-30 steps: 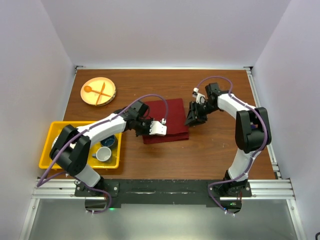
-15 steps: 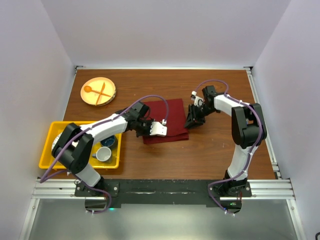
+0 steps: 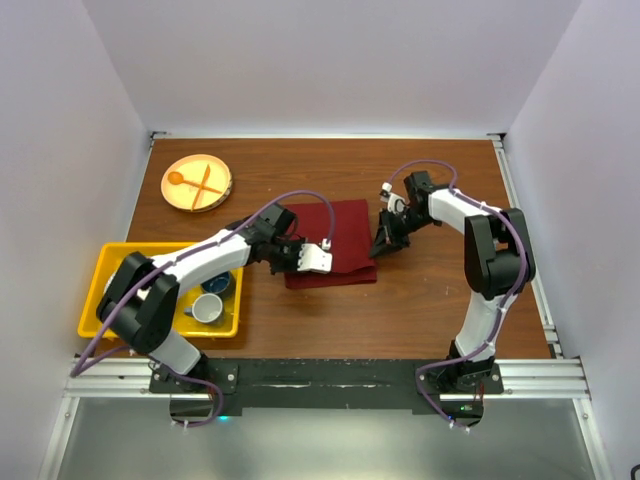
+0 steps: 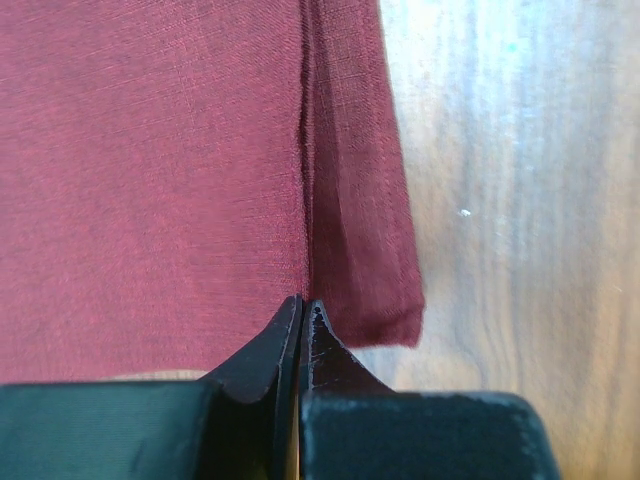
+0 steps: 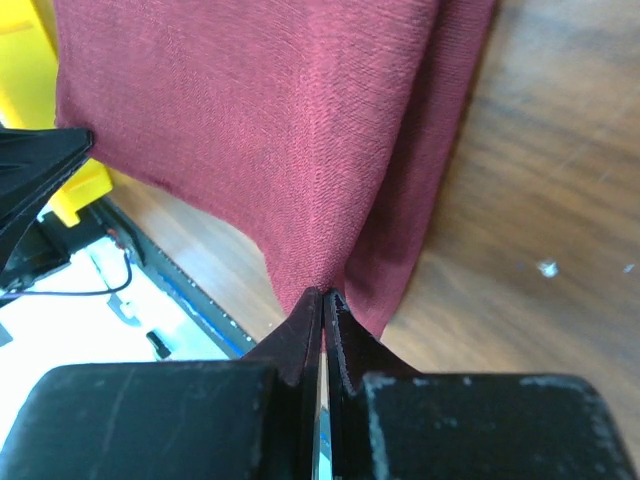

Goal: Fold the napkin into a case and place the utensils inside
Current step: Fold the square-folded napkin.

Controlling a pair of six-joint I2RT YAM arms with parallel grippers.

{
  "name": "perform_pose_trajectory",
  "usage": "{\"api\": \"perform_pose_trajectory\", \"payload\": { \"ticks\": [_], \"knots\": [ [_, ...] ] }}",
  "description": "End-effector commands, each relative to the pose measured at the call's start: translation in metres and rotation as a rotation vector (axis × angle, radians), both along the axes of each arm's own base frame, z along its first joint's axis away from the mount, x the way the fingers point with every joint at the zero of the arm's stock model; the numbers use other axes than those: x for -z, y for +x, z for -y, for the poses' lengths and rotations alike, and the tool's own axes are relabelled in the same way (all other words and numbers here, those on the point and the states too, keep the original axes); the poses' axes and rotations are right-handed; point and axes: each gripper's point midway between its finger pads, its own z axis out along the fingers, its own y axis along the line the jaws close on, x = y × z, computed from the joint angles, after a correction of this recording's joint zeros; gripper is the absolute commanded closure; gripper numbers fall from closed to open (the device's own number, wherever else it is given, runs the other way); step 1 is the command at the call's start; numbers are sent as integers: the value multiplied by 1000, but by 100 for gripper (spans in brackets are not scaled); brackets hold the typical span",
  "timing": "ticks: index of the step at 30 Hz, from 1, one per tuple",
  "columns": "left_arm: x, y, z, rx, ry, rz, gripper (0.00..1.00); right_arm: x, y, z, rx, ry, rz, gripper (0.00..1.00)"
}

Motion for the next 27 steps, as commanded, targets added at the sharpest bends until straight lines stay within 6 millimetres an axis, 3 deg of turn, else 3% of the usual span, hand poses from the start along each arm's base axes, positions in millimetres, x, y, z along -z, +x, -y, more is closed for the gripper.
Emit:
{"api": "perform_pose_trajectory", "payload": {
  "ticks": [1, 10, 16, 27],
  "knots": [
    [-28, -13, 2, 15, -64, 14, 100, -36, -12, -5, -38, 60, 46, 100],
    [-15, -25, -1, 17, -58, -45, 100, -28, -32, -2, -59, 58, 1, 100],
    [2, -27, 4, -3, -63, -96, 100, -2, -31, 3, -60, 17, -10, 100],
    [40, -37, -4, -35, -18, -157, 100, 43, -27, 16, -63, -94, -24, 100]
  ]
}}
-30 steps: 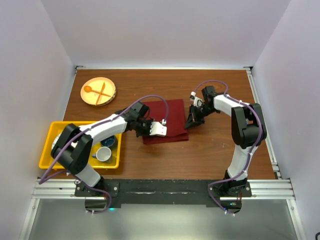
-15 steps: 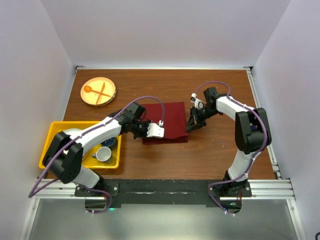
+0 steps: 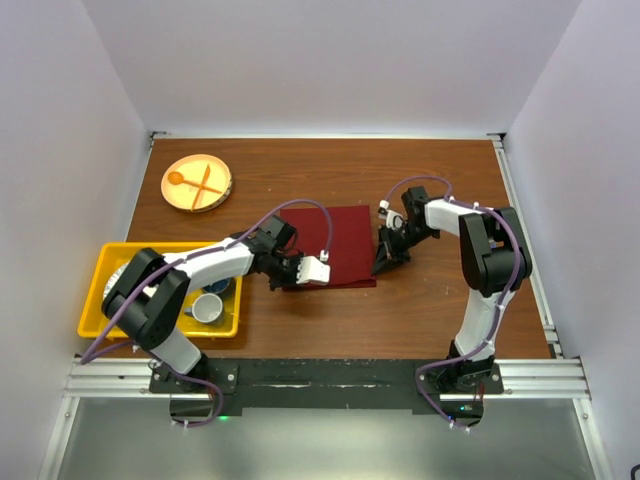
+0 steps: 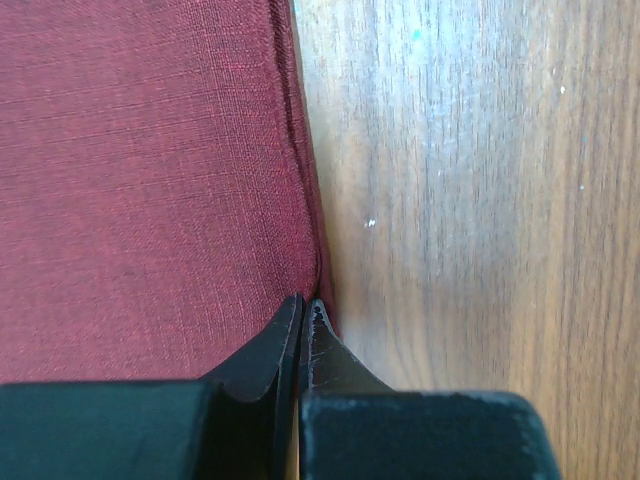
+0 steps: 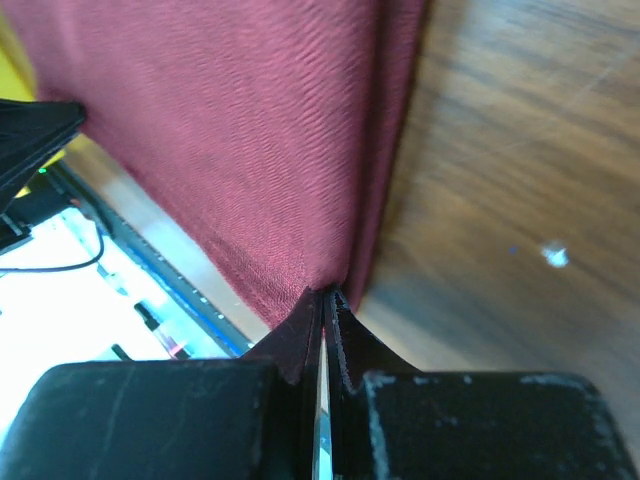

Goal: Fold the napkin into a case and place the utensils inside
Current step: Fold the square-folded napkin.

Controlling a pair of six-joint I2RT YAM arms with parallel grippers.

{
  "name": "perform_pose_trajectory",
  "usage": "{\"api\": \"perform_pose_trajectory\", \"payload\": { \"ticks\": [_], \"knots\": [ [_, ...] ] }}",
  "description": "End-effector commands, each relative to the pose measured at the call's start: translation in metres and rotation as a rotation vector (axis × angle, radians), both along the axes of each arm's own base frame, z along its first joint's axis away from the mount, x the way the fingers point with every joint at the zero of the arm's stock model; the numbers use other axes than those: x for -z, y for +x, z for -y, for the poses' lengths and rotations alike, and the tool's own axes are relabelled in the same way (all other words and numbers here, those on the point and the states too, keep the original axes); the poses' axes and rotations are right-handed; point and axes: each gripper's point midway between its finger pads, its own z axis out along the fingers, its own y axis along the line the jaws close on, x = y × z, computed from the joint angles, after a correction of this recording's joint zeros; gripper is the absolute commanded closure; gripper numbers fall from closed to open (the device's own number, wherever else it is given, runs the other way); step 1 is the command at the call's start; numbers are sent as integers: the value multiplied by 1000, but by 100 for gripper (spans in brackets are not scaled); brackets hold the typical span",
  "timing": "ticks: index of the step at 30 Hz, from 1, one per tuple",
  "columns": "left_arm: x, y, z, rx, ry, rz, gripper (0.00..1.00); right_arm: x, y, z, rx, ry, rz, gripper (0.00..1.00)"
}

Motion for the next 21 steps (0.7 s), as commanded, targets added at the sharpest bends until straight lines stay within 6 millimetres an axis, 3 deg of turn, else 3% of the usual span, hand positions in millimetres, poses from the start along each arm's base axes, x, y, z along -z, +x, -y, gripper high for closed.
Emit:
{"api": "perform_pose_trajectory", "payload": {
  "ticks": [1, 7, 12, 17, 21],
  "knots": [
    [5, -2, 4, -6, -19, -8, 100, 18, 7, 10, -22, -78, 49, 100],
    [8, -1, 5, -13, -14, -11, 100, 23, 12, 15, -35, -111, 61, 100],
    [-7, 0, 10, -22, -42, -2, 100, -10, 18, 4, -36, -37, 101, 100],
    [-34, 2, 14, -23, -74, 22, 100, -44, 10, -1, -52, 16, 109, 100],
    [-40, 0, 14, -15, -81, 20, 100, -41, 1, 2, -50, 8, 90, 100]
  ]
}}
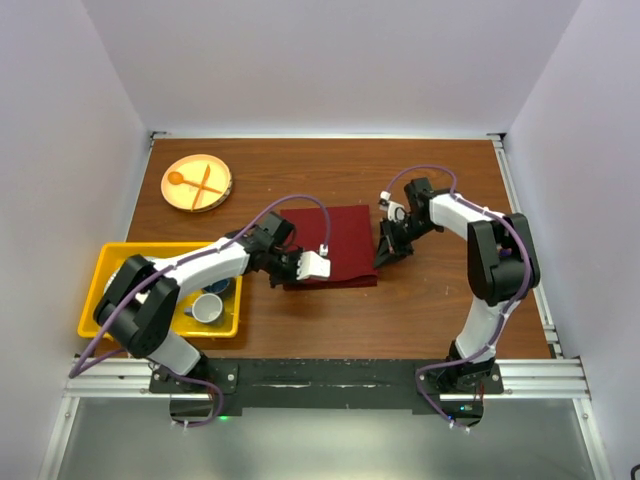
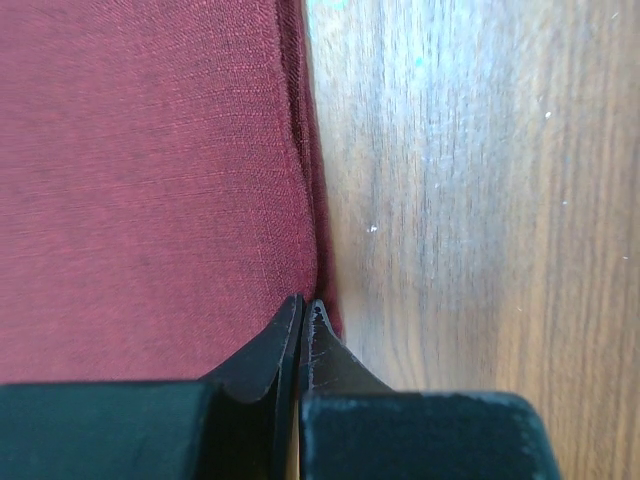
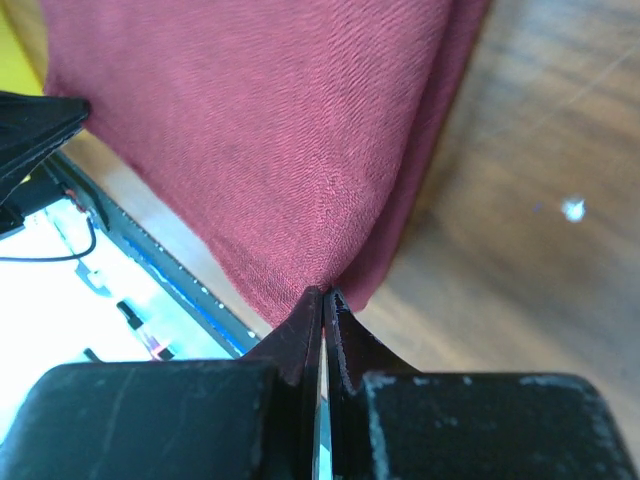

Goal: Fold the napkin into a case and place the utensils inside
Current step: Fold the square-folded napkin.

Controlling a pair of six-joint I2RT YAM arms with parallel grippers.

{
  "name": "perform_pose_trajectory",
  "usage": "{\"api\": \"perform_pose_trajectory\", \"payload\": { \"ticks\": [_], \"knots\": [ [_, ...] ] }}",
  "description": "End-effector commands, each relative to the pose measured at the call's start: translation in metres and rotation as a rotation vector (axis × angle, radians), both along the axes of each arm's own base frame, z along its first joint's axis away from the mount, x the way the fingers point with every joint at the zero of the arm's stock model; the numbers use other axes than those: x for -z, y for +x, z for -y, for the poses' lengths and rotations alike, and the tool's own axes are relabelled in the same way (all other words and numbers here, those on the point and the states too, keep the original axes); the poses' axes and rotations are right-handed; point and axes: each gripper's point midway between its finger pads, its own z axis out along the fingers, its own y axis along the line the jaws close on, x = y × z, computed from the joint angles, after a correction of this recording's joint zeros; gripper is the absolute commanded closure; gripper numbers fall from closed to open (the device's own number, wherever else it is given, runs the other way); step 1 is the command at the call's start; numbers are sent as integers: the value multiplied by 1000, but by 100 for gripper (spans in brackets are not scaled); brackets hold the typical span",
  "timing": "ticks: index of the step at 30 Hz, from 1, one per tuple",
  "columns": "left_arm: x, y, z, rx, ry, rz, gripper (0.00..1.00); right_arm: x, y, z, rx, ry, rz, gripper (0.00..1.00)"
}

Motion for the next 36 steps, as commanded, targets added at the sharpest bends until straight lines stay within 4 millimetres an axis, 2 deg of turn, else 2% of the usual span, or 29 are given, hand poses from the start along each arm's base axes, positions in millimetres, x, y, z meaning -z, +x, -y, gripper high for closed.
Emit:
{"api": "perform_pose_trajectory", "payload": {
  "ticks": [1, 6, 10, 12, 13, 16, 18, 19, 21, 22, 24, 25, 27, 28, 29, 30, 31, 32, 33, 34, 35, 36],
  "knots": [
    [-24, 0, 9, 13, -49, 14, 100, -16, -3, -2, -26, 17, 36, 100],
    [-3, -3, 6, 14, -15, -11, 100, 17, -7, 0, -33, -33, 5, 100],
    [10, -3, 0, 13, 18, -11, 99, 33, -5, 2, -36, -59, -14, 100],
    [13, -4, -1, 13, 25, -20, 85, 39, -6, 6, -45, -82, -16, 99],
    [12, -5, -1, 11, 26, -23, 74, 42, -8, 8, -49, -94, -25, 98],
    [-8, -4, 3, 12, -16, -4, 59, 47, -9, 16, -62, -143, -22, 95],
    [-23, -5, 7, 17, -69, -7, 54, 48, -10, 21, -75, -167, -16, 95],
    [-36, -2, 8, 2, -103, 9, 48, 49, -12, 26, -75, -196, -20, 95],
    [-54, 2, 13, -24, -169, -2, 43, 47, -13, 34, -101, -220, 10, 95],
    [-64, 7, 11, -49, -197, 7, 36, 48, -17, 39, -108, -229, 5, 95],
    [-77, 12, 14, -92, -251, -12, 33, 43, -18, 45, -109, -232, 12, 95],
    [-83, 16, 13, -117, -271, -8, 23, 42, -20, 49, -126, -239, 17, 95],
    [-94, 23, 16, -176, -320, -15, 21, 38, -17, 56, -129, -257, 42, 92],
    [-97, 27, 15, -195, -334, -11, 14, 35, -15, 57, -145, -258, 61, 89],
    [-101, 29, 17, -242, -354, -31, 1, 32, -13, 56, -155, -248, 73, 85],
    [-107, 38, 17, -271, -384, -17, 0, 27, -11, 54, -156, -233, 85, 71],
    [-112, 43, 18, -299, -407, -19, 0, 18, -8, 50, -167, -210, 99, 64],
    [-126, 52, 21, -354, -459, -30, 0, 8, -7, 42, -166, -162, 106, 59],
    [-134, 62, 16, -395, -493, -35, 0, -7, -3, 37, -163, -134, 140, 48],
    [-144, 71, 13, -433, -529, -31, 0, -23, 2, 33, -162, -108, 173, 42],
    [-167, 84, 15, -485, -599, -25, 0, -36, 5, 30, -162, -87, 208, 34],
    [-178, 96, 8, -531, -625, -4, 0, -49, 8, 26, -163, -63, 243, 22]
  ]
}}
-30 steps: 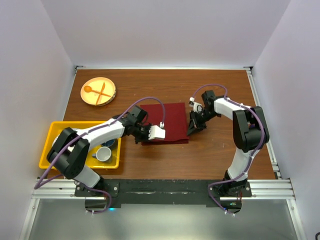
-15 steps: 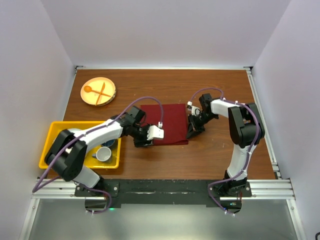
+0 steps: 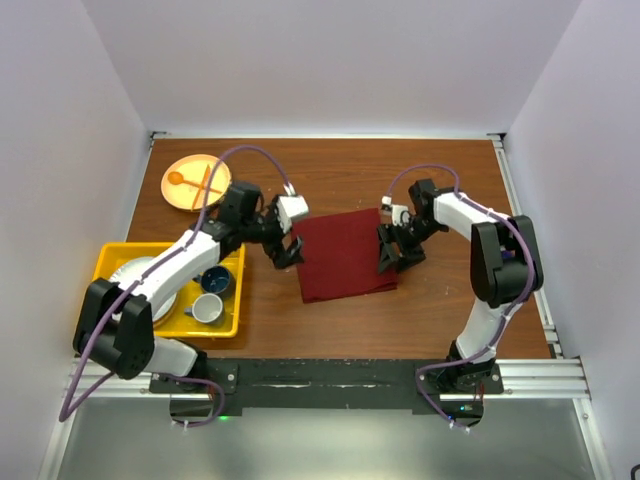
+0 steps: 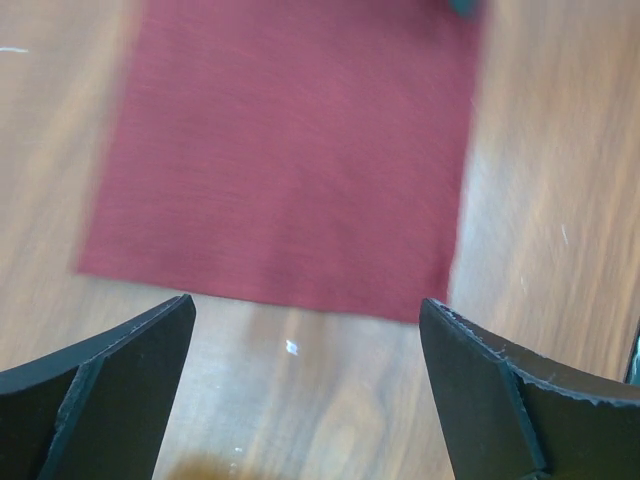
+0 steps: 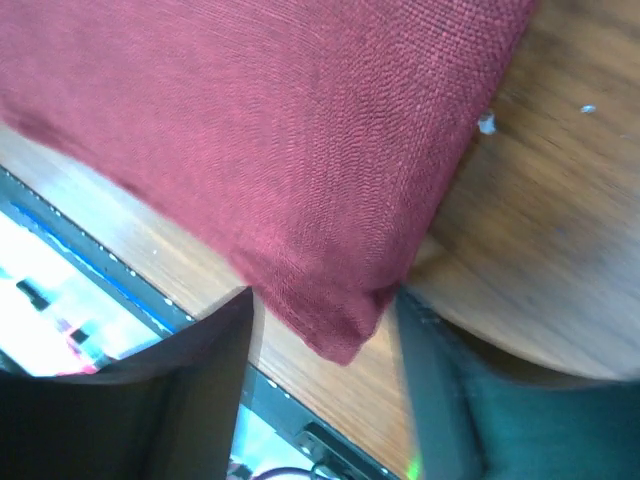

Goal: Fold the napkin into a case and place the utensils inside
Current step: Fold the square-folded napkin.

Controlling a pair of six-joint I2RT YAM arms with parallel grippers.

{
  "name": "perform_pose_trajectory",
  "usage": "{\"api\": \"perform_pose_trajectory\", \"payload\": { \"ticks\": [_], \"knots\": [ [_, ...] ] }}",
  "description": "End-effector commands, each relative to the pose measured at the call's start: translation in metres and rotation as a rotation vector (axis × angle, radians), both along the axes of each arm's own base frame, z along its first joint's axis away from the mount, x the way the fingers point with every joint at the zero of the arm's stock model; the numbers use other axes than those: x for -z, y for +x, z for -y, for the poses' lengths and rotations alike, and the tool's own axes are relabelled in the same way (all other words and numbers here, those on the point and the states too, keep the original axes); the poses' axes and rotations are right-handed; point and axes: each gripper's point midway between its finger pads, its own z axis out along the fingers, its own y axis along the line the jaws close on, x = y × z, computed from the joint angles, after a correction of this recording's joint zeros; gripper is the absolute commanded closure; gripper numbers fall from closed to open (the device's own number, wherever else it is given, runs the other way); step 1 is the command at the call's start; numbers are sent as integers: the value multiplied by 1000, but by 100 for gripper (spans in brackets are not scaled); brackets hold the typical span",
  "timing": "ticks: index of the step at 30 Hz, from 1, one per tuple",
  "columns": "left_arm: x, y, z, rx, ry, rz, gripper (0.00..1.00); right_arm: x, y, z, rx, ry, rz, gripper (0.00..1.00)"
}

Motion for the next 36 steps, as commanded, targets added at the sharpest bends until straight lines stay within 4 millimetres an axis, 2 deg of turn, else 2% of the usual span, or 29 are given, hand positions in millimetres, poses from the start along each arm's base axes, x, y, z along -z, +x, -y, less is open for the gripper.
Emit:
{"api": "perform_pose_trajectory", "payload": {
  "ticks": [1, 2, 3, 4, 5, 6, 8, 9, 10, 11, 12, 13, 14, 15, 16, 17, 18, 19, 20, 21, 23, 24, 26, 27, 29, 31, 34, 36],
  "knots": [
    [-93, 57, 5, -213, -262, 84, 0, -83, 31, -11, -54, 97, 264, 16],
    [-118, 67, 7, -222, -292, 141, 0, -96, 36, -12, -58, 108, 305, 12],
    [-130, 72, 9, -228, -315, 165, 0, -117, 52, -16, -64, 127, 394, 8],
    [-141, 77, 10, -256, -355, 163, 0, -130, 61, -18, -65, 140, 450, 2],
    [-164, 86, 13, -258, -423, 240, 0, -141, 70, -21, -61, 156, 494, 2],
    [-172, 86, 17, -240, -455, 265, 0, -160, 90, -27, -55, 179, 579, 2],
    [-188, 87, 25, -200, -543, 307, 0, -171, 109, -35, -19, 221, 611, 2],
    [-186, 89, 30, -185, -566, 307, 0, -186, 129, -43, 25, 262, 669, 2],
    [-187, 90, 34, -213, -620, 241, 0, -183, 138, -51, 54, 298, 651, 2],
    [-196, 97, 36, -242, -672, 213, 0, -186, 146, -57, 81, 332, 652, 2],
    [-177, 108, 41, -264, -665, 116, 0, -193, 159, -65, 136, 386, 654, 2],
    [-176, 109, 47, -270, -688, 5, 0, -185, 166, -73, 156, 416, 622, 2],
    [-171, 102, 57, -204, -714, -65, 0, -182, 172, -78, 180, 439, 608, 2],
    [-157, 103, 65, -233, -764, -207, 0, -184, 181, -83, 232, 476, 588, 2],
    [-151, 102, 67, -238, -809, -227, 0, -181, 182, -88, 244, 507, 560, 2],
    [-145, 104, 71, -263, -835, -261, 0, -166, 184, -91, 270, 513, 517, 2],
    [-130, 107, 76, -290, -854, -348, 0, -166, 189, -94, 303, 543, 507, 2],
    [-125, 108, 79, -296, -874, -375, 0, -160, 190, -97, 314, 552, 490, 2],
    [-117, 114, 81, -334, -892, -411, 0, -144, 188, -100, 330, 551, 450, 2],
    [-102, 118, 84, -377, -909, -492, 0, -142, 191, -104, 354, 573, 434, 2],
    [-90, 126, 87, -426, -936, -529, 0, -125, 188, -111, 388, 584, 367, 2],
    [-73, 130, 89, -462, -930, -590, 0, -119, 194, -115, 422, 608, 347, 2],
    [-65, 135, 92, -470, -942, -626, 0, -106, 192, -120, 449, 619, 303, 2],
    [-49, 138, 93, -494, -933, -670, 0, -99, 193, -123, 465, 628, 277, 2],
    [-36, 141, 95, -516, -925, -711, 0, -89, 192, -126, 474, 632, 248, 2],
    [-14, 143, 96, -541, -904, -747, 0, -71, 190, -126, 485, 617, 214, 2],
    [19, 146, 92, -593, -872, -791, 0, -39, 186, -124, 493, 582, 158, 2],
    [40, 152, 83, -631, -858, -799, 0, -26, 186, -123, 490, 565, 145, 2]
  ]
}}
